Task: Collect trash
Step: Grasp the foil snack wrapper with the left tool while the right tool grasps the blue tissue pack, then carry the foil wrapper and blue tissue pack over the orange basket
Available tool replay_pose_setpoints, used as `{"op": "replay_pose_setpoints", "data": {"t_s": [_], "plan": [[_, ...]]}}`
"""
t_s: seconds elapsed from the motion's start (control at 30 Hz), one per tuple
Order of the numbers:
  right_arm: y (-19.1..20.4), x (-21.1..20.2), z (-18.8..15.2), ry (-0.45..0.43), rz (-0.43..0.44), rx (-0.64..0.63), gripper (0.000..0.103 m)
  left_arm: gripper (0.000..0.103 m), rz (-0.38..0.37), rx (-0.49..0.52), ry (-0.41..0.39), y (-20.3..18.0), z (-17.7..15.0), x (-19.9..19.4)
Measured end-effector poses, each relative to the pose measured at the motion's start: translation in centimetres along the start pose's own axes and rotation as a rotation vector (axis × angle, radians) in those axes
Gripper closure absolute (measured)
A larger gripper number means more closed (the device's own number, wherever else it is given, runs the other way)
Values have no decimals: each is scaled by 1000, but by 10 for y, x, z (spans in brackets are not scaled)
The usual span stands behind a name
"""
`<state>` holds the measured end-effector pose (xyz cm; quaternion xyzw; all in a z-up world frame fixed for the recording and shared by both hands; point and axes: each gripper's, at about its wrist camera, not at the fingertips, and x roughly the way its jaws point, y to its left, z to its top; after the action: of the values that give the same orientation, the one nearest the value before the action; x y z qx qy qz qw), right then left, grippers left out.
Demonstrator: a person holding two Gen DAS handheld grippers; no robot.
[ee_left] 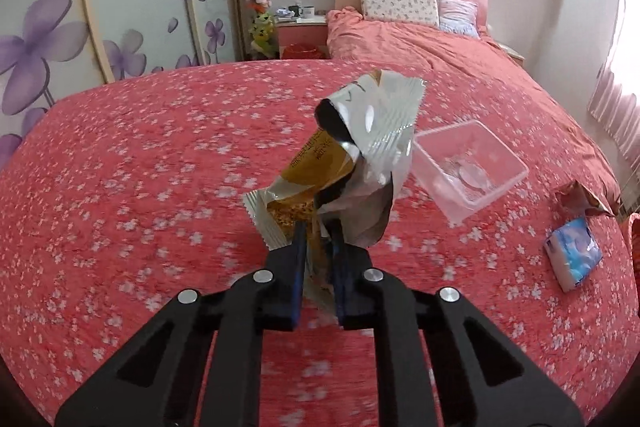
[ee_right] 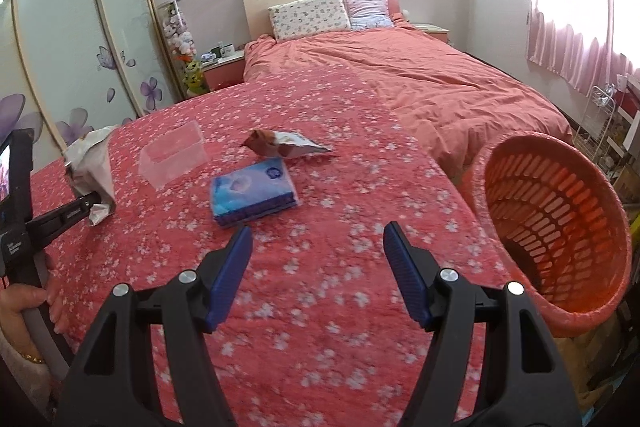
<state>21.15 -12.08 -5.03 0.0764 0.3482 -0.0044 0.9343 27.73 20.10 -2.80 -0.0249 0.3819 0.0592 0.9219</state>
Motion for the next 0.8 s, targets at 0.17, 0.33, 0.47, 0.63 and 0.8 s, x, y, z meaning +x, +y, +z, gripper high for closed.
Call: {"op": "replay_pose_setpoints", "data": {"t_s": [0.17, 0.33, 0.47, 0.63, 0.8], "plan": [[22, 28, 11, 44, 47, 5, 36, 92, -18, -27, -17, 17, 4, -14], [44, 60, 20, 98, -4, -41, 20, 92, -53, -37, -24, 29, 6, -24], [56, 81, 23, 135, -64, -91, 15, 92, -77, -40, -21, 32, 5, -28], [58, 100, 19, 198, -80, -115, 23, 92, -97, -45, -15, 35, 2, -29], [54, 90, 15, 175, -63, -114, 29, 92, -108, -42, -13, 32, 1, -33]]}}
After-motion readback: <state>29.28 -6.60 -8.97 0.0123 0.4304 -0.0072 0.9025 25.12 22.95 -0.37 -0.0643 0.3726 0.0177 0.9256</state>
